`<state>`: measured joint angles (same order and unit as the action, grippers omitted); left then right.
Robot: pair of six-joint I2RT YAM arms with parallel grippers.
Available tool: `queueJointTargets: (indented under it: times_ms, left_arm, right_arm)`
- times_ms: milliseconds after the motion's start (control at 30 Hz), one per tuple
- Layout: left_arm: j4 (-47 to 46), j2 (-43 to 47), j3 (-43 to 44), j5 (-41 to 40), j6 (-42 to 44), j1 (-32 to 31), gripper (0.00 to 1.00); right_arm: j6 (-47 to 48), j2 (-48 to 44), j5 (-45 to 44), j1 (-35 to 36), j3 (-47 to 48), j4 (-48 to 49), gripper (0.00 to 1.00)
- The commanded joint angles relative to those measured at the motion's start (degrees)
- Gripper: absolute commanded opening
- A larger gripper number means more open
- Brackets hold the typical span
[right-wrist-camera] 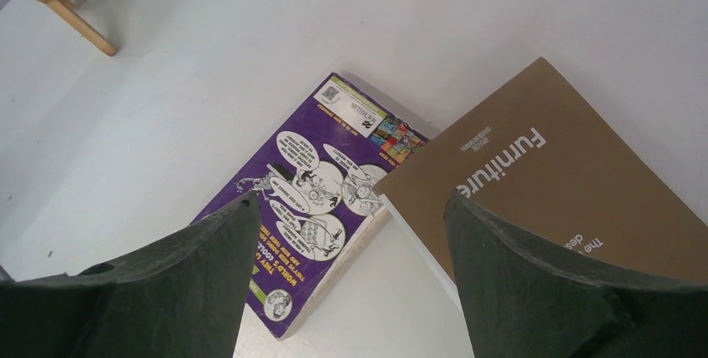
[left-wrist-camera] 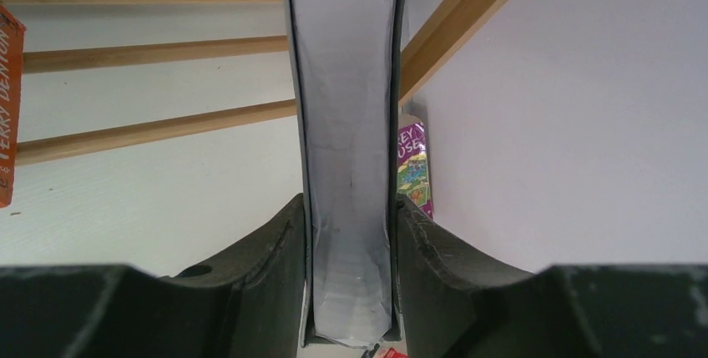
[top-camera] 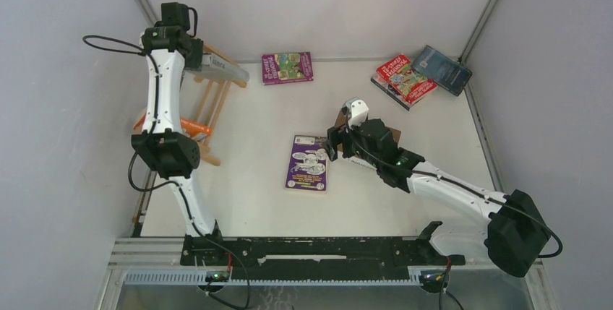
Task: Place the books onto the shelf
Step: Place the book on the shelf.
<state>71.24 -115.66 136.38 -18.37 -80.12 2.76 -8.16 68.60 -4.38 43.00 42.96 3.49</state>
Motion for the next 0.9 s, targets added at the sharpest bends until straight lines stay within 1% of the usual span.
queueJointTargets:
  times_ms: [0,200,333,500,533,600,867]
  left_arm:
    - [-1.88,-0.67,3.49,-1.57,-1.18,0.74,0.46]
    - [-2.96,-1.25,3.30,-2.31,-1.29,1.48,0.48]
    - [-3.22,-1.03,3.33,-2.73,-1.33,2.01,0.55]
    - [-4.48,-0.65,3.19,-3.19,-1.35,2.44,0.59]
    - [-4.87,-0.70,3.19,-2.98,-1.34,2.50,0.64]
    - [-5.46,-0.99,3.19,-2.80,-1.52,2.59,0.67]
    - [-7.62,-1.54,2.53,-3.28,-1.06,2.61,0.70]
  right_arm:
    - [-1.42,0.79,0.68,-0.77,0.19,2.80,0.87]
    - [-1.50,2.25,1.10,-0.99,0.28,2.84,0.87]
    - [-1.42,3.41,1.48,-0.99,0.87,3.38,0.87]
    - [-1.24,4.63,1.75,-0.99,1.86,3.97,0.87]
    - [-1.24,4.73,1.75,-0.99,1.82,4.06,0.87]
    - [-1.24,4.81,1.74,-1.08,1.82,3.95,0.87]
    - [-1.50,5.10,2.06,-1.78,1.85,3.63,0.87]
